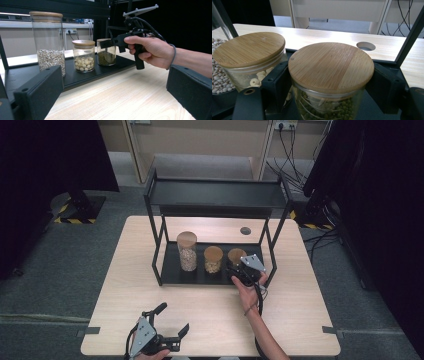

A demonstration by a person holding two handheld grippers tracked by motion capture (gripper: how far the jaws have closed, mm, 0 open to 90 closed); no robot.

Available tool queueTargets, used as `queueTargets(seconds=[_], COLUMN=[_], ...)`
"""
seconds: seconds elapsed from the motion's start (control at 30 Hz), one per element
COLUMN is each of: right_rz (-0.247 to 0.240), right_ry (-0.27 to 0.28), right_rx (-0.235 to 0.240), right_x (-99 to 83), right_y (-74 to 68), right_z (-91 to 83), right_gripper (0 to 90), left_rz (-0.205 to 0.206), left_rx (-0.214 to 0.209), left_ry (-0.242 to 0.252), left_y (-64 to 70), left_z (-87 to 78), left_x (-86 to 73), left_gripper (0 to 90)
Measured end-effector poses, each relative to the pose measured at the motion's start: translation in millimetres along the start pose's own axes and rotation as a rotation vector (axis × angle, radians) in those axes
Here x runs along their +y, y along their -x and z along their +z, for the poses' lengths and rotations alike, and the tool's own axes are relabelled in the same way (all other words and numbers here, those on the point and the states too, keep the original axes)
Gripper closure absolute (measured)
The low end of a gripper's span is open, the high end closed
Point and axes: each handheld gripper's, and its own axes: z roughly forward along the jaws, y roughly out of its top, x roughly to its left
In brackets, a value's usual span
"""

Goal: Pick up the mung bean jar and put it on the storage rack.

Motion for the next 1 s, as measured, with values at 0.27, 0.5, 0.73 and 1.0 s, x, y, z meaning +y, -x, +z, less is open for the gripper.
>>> queueTargets(seconds=[0.27,0.5,0.73,1.0], right_rz=[-0.008,0.026,0.048,0.063], right_ry=[0.006,0.013,0.026,0.028], right_rx=[-0.005,-0.005,-0.012,0.002], right_x=[-4.1,-3.2,4.2,3.4], right_y=[-2.4,-1.6,-2.5,0.6], right_z=[0.4,-3.6,-15.7,-27.1], right_gripper=[25.2,19.3,9.0,4.0], left_rz=[0.001,0.001,0.006,0.005], left_rx=[0.0,0.002,0.0,0.0], left_ry=[0.002,0.004,0.003,0.002], left_y=[0.1,0.2,0.4,0.4], left_z=[-0.2,-0.6,-0.6,-0.4], left_x=[0.1,0.2,0.5,0.4], left_gripper=[0.5,0.6,0.6,0.6])
